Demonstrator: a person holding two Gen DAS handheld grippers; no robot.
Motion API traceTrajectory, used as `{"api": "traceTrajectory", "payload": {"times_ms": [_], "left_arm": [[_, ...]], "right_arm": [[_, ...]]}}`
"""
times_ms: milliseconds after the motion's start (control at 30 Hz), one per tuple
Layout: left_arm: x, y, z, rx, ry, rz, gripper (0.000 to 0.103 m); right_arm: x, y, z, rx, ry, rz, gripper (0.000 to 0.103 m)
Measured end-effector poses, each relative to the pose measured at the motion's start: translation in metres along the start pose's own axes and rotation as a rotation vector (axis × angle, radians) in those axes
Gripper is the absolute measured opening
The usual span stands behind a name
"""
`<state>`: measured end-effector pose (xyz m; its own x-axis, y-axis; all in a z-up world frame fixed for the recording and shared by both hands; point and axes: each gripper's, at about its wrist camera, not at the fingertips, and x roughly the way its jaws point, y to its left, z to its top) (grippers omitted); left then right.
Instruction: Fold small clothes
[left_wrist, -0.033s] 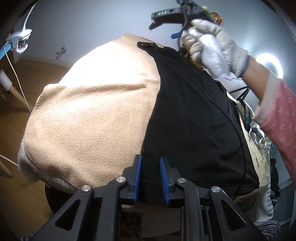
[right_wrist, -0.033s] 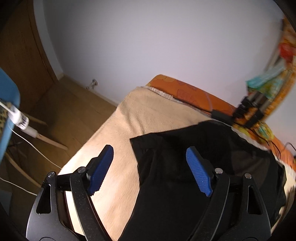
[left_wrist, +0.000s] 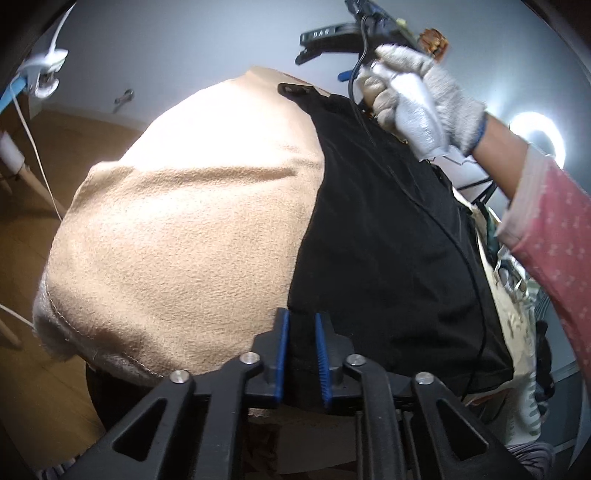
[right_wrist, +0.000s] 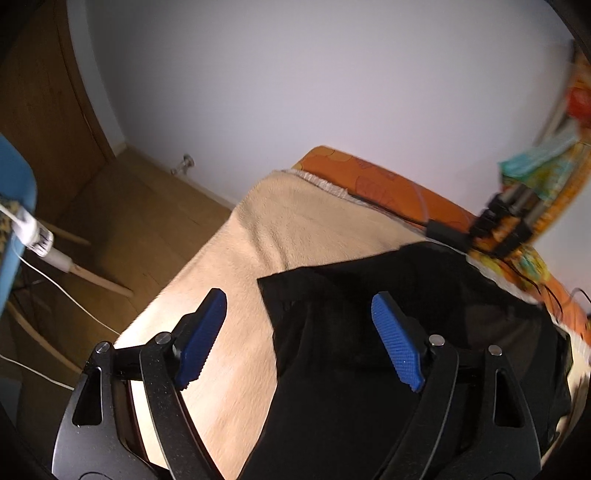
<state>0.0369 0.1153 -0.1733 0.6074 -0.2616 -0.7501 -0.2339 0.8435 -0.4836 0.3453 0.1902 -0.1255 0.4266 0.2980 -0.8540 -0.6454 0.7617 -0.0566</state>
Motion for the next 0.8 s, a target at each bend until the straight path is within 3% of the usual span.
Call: {"api": "traceTrajectory", "payload": {"times_ms": [167,267,367,433,467,800], "left_arm": [[0.002,0.000,0.001,-0.008,0.003,-0.014,0.003],[0.004,-0.003,0.000,-0.006,0.005,-0.023,0.001],[0.004,-0.003,-0.001,-0.011,0.005,-0.031,0.001],[0.003,-0.003,-0.001,-0.011,0.003,-0.038,0.000],[0.002,-0.005,-0.001,-0.009,0.001,-0.045,0.000],[-0.014,-0.017,0.001,0.031,-0.050,-0.092,0.000]], "right_arm": [[0.039,0.007,0.004,-0.059,0.054,-0.032,0.081],[0.051,0.011,0.002,-0.100,0.077,-0.047,0.070],[0.062,0.012,-0.001,-0.126,0.121,-0.071,0.041],[0.066,0.009,-0.002,-0.127,0.134,-0.079,0.016],[0.065,0.006,-0.001,-0.123,0.128,-0.080,0.010],[0.026,-0.054,0.011,0.106,0.007,0.009,0.005]]}}
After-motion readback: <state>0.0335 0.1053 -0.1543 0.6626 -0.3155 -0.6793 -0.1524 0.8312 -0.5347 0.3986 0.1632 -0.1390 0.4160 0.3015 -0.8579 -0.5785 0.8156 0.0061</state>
